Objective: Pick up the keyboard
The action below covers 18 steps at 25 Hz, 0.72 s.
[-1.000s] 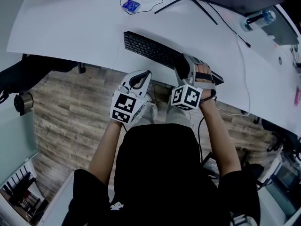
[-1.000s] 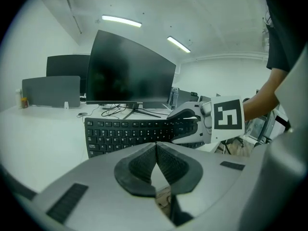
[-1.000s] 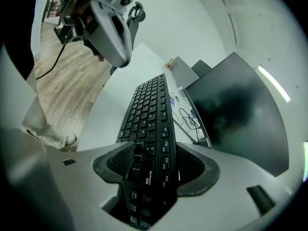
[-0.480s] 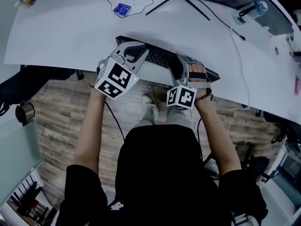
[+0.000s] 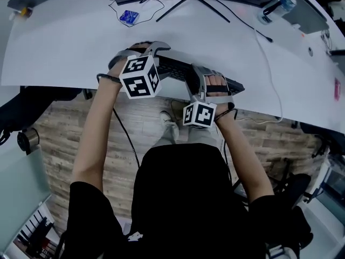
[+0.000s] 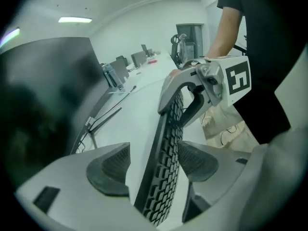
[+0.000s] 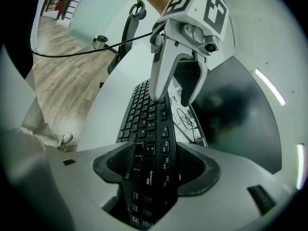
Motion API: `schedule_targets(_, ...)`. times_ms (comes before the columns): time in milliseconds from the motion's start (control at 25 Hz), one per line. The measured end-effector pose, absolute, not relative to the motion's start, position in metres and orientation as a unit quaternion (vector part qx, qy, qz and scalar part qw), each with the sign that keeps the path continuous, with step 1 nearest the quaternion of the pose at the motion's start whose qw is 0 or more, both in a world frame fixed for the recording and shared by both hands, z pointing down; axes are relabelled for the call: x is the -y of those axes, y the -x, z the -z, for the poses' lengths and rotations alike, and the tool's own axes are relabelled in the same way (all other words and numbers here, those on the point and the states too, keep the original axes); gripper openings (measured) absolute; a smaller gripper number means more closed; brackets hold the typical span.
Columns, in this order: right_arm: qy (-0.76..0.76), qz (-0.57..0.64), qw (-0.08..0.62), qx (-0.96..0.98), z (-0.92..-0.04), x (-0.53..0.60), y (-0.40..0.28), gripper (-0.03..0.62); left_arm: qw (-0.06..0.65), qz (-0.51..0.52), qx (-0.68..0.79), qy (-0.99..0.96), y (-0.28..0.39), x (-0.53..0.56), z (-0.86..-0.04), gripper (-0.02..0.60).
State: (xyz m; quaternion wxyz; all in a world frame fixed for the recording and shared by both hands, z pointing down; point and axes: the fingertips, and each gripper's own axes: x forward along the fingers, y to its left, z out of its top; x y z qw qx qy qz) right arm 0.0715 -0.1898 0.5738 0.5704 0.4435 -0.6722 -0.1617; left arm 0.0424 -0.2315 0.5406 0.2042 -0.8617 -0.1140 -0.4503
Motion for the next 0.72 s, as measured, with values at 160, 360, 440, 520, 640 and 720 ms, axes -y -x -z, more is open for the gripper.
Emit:
schedule_targets(160,-0.446,0.17,0.572,0.667,-0.573,0.189,-0.07,0.278,0.21,0.479,0.139,0.841,-0.04,0.229,-0.557,0.299)
schedule_targets(360,-0.45,0.181,0.575,0.659,-0.572,0.186,-0.068,0.278,0.217,0.502,0.156,0.822,-0.04,0.221,-0.577,0.299)
schedule_targets(440,-0.453,0.18,0.576,0.656,-0.572,0.185,-0.068,0.278,0.22,0.506,0.158,0.819,-0.039,0.218,-0.582,0.299)
schedule_targets(520,-0.457,0.178,0.576,0.654,-0.572,0.185,-0.068,0.278,0.227,0.511,0.155,0.814,-0.039,0.219,-0.584,0.296)
schedule_targets(640,-0.459,0.178,0.577,0.652,-0.573,0.184,-0.068,0.278,0.247,0.515,0.15,0.807,-0.04,0.22,-0.584,0.238)
schedule_targets(720,-0.458,0.181,0.577,0.652,-0.573,0.184,-0.067,0.278,0.253,0.514,0.149,0.806,-0.04,0.219,-0.583,0.235)
